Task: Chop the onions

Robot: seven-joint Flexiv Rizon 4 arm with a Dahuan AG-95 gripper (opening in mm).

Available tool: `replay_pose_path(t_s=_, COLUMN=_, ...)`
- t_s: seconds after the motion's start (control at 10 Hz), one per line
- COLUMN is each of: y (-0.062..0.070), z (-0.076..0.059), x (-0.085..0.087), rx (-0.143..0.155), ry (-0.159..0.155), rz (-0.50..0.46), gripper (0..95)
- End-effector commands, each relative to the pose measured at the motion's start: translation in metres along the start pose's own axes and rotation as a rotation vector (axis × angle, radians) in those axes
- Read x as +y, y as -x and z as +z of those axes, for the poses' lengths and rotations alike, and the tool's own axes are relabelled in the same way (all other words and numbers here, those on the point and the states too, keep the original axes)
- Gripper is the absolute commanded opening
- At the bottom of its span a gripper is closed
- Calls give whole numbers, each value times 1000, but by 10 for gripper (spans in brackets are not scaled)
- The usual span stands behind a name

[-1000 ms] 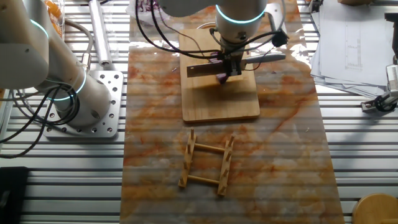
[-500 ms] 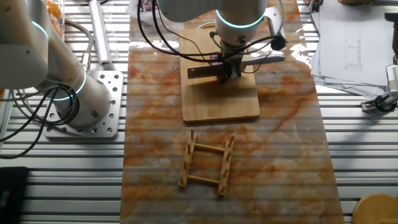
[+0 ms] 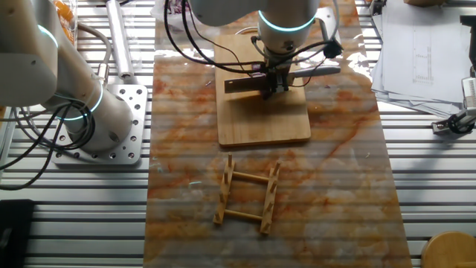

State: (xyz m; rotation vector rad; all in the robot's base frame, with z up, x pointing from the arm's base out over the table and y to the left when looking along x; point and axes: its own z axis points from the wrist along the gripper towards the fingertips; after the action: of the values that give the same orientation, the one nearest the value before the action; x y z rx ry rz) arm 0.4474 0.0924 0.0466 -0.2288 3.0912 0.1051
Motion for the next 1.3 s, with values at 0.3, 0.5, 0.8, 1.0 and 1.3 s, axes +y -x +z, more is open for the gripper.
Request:
replay_pose_path(t_s=0.3, y=2, z=29, x=4, rx=-20, ry=0, rz=13, gripper=0)
replay_pose_path(t_s=0.5, y=5, z=39, x=7, rx=-30, ry=-17, rz=12, gripper=0)
replay_pose_path(t_s=0.8, y=7, z=40, x=10, rx=-35, ry=-1, rz=11, gripper=0)
replay_pose_path(t_s=1.0, y=9, z=40, x=15, rx=-34, ry=-15, rz=14, gripper=0)
replay_pose_path(t_s=1.3, y=6, z=18, x=21, rx=-28, ry=-15, rz=-2, gripper=0)
